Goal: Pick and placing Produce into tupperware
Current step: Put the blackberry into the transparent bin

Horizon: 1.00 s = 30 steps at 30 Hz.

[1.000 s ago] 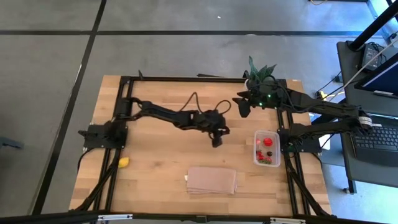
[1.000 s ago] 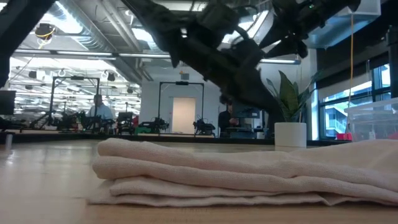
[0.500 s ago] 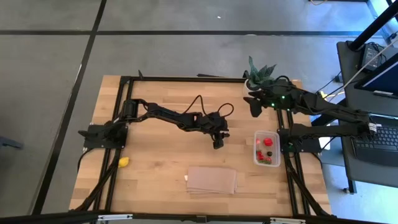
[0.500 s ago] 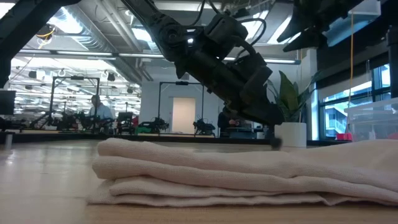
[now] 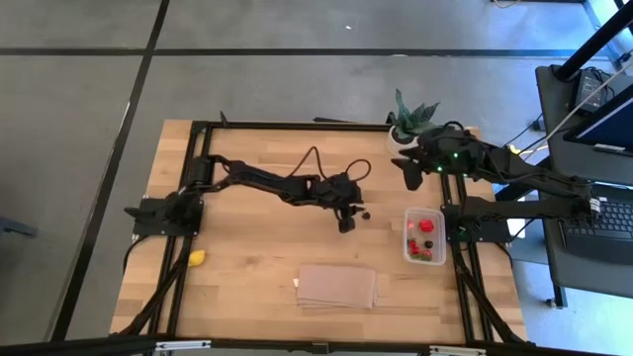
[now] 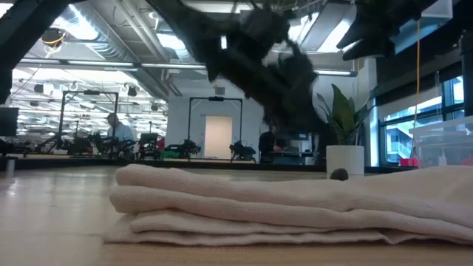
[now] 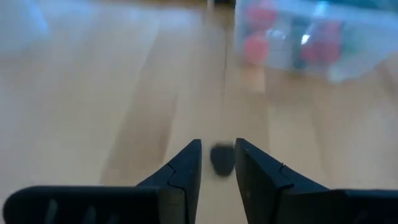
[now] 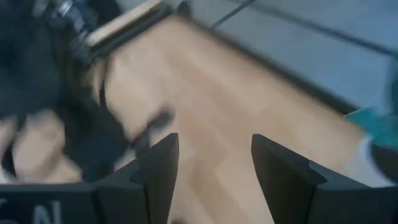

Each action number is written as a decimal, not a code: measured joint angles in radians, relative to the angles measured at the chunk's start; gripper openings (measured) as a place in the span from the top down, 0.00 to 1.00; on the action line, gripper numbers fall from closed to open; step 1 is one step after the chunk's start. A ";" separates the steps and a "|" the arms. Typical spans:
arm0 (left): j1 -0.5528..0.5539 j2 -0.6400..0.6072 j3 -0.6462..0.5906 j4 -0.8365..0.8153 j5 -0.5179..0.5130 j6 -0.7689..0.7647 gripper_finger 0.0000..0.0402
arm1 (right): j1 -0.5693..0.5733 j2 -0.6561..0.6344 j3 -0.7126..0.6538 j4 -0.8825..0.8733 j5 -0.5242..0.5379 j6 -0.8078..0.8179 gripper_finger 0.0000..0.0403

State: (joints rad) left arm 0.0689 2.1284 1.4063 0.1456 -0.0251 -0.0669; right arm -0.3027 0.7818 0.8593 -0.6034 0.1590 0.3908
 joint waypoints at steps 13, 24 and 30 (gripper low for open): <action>0.059 -0.427 0.003 -0.771 -0.045 0.058 0.72 | 0.041 0.038 0.000 -0.057 -0.234 -0.194 0.49; 0.059 -0.577 0.001 -1.086 -0.141 -0.053 0.76 | 0.134 0.317 0.000 -0.032 -0.186 -0.375 0.48; 0.059 -0.579 0.001 -1.172 -0.149 -0.062 0.79 | 0.142 0.452 0.000 -0.004 -0.179 -0.373 0.41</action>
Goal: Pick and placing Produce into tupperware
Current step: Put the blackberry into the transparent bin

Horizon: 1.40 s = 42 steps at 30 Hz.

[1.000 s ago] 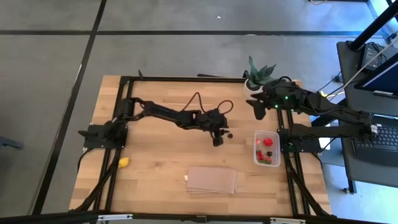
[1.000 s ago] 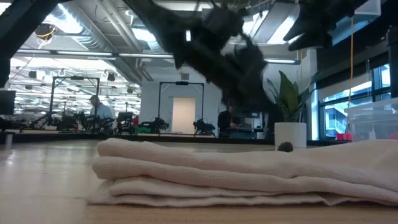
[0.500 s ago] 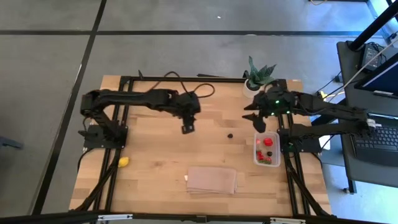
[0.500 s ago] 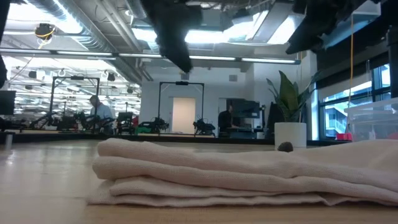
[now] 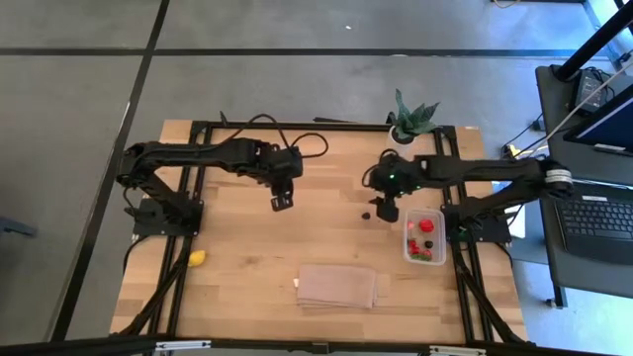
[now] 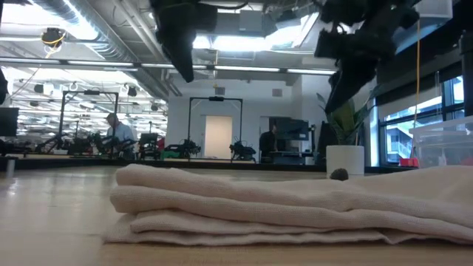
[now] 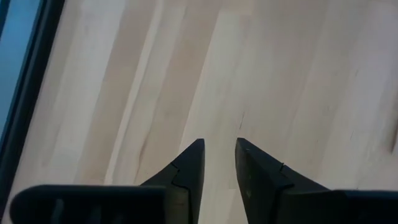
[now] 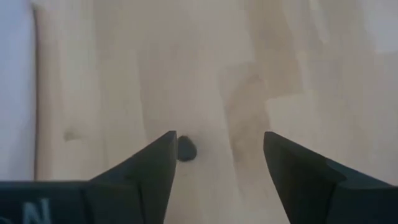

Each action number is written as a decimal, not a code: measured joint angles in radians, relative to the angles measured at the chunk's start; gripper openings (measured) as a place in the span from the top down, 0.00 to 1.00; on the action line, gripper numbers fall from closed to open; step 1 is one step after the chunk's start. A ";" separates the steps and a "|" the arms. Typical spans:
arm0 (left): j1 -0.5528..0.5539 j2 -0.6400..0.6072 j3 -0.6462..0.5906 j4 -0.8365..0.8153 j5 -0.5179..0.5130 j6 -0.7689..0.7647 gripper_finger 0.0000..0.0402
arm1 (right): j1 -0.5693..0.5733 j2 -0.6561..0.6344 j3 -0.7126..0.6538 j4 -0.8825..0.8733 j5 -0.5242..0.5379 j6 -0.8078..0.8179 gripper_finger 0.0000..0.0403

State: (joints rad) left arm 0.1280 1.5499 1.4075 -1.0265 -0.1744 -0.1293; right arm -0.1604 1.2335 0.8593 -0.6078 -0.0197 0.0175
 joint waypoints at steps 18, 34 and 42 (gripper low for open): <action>0.000 0.000 0.000 -0.036 0.000 -0.027 0.88 | 0.089 0.314 0.000 0.025 0.000 -0.075 0.39; 0.000 0.000 0.000 -0.035 0.000 -0.026 0.96 | 0.089 0.432 0.000 0.093 0.001 -0.076 0.39; 0.000 0.001 0.000 -0.035 -0.001 -0.019 0.99 | 0.089 0.454 0.003 0.095 0.002 -0.074 0.45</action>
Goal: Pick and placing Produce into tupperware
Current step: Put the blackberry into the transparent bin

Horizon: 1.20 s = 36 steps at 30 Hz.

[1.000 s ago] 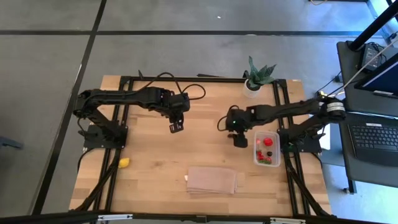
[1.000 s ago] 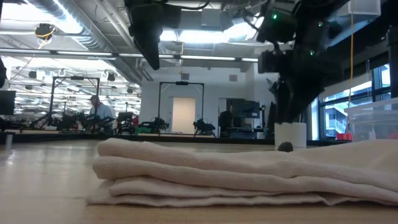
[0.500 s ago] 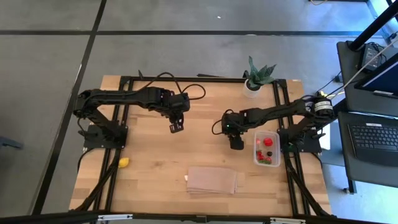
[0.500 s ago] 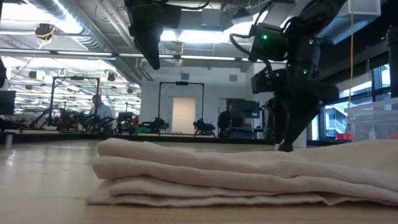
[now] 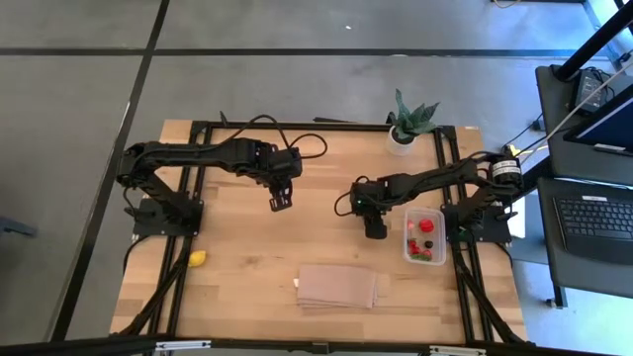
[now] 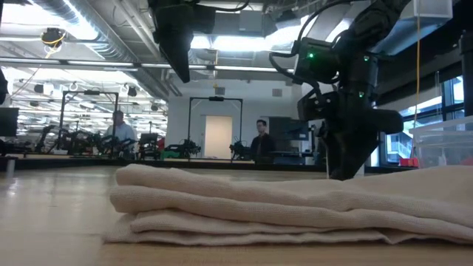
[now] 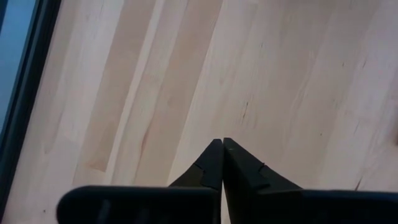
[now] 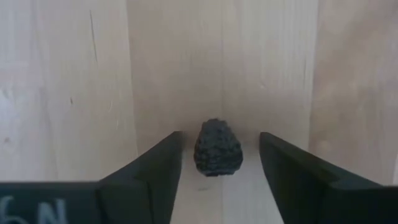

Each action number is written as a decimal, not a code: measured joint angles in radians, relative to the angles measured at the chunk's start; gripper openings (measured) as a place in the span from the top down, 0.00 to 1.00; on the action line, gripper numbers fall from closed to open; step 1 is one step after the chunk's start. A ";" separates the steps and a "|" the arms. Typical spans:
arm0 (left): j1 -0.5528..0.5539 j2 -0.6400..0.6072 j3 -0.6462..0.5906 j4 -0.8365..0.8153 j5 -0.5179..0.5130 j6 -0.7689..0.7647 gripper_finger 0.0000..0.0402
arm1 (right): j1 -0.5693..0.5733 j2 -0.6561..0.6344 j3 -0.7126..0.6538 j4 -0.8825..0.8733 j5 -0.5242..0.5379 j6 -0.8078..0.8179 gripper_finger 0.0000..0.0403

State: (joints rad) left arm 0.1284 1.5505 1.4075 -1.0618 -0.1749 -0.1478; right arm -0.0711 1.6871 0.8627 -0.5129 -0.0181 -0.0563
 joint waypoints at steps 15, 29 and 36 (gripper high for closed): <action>0.000 0.000 0.000 0.000 0.000 0.000 0.94 | 0.000 0.000 -0.002 0.001 -0.001 0.002 0.75; 0.000 0.000 0.000 0.001 -0.001 0.001 0.88 | -0.011 -0.059 0.221 -0.312 0.036 0.079 0.76; 0.002 0.000 0.000 -0.001 -0.049 0.002 0.86 | -0.007 -0.185 0.488 -0.597 0.035 0.237 0.74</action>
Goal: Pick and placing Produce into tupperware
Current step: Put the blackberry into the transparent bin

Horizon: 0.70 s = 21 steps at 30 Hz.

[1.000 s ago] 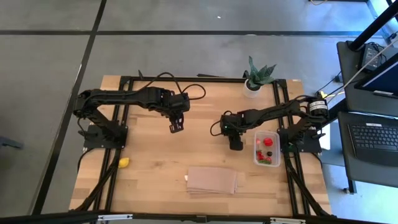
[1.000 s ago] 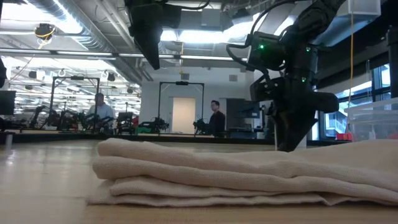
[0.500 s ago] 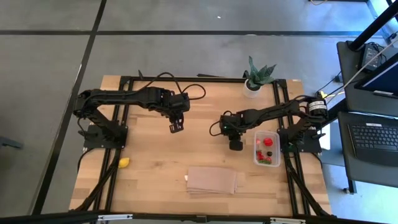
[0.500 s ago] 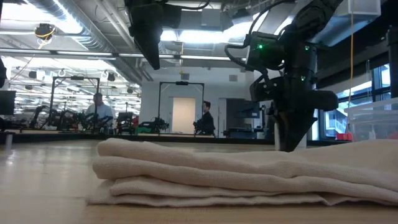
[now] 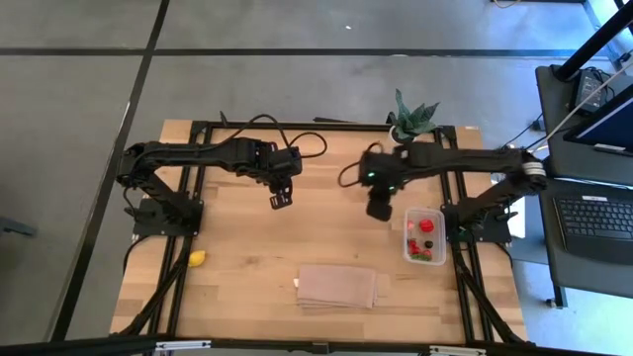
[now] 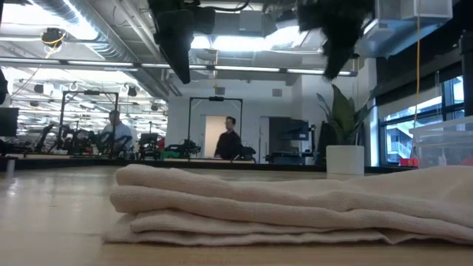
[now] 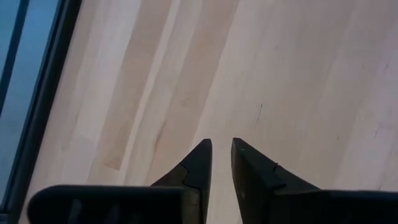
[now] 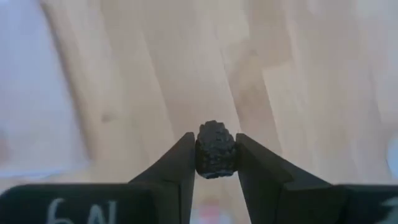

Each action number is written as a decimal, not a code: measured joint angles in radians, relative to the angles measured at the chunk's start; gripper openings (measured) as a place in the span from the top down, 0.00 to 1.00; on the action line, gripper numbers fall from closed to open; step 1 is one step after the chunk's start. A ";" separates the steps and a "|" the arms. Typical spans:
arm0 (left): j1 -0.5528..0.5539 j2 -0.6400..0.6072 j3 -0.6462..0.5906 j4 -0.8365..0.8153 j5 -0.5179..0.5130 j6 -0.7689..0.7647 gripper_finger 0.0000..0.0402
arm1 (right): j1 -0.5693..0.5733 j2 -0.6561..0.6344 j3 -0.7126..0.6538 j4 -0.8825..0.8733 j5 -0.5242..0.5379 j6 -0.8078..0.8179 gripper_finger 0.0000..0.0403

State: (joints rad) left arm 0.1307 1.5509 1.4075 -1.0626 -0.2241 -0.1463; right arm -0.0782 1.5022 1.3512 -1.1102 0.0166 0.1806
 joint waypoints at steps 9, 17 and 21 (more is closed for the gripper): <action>0.000 0.000 0.000 -0.001 0.000 0.000 0.88 | 0.106 -0.223 0.064 -0.387 0.011 0.467 0.74; 0.000 0.000 0.000 0.002 0.000 0.026 0.94 | 0.273 -0.401 -0.195 -0.377 0.023 0.861 0.74; 0.000 0.000 0.000 0.002 0.000 0.026 0.96 | 0.331 -0.455 -0.388 -0.214 -0.012 0.971 0.73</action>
State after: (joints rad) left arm 0.1307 1.5509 1.4075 -1.0603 -0.2237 -0.1204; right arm 0.2524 1.0468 0.9629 -1.3237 0.0046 1.1512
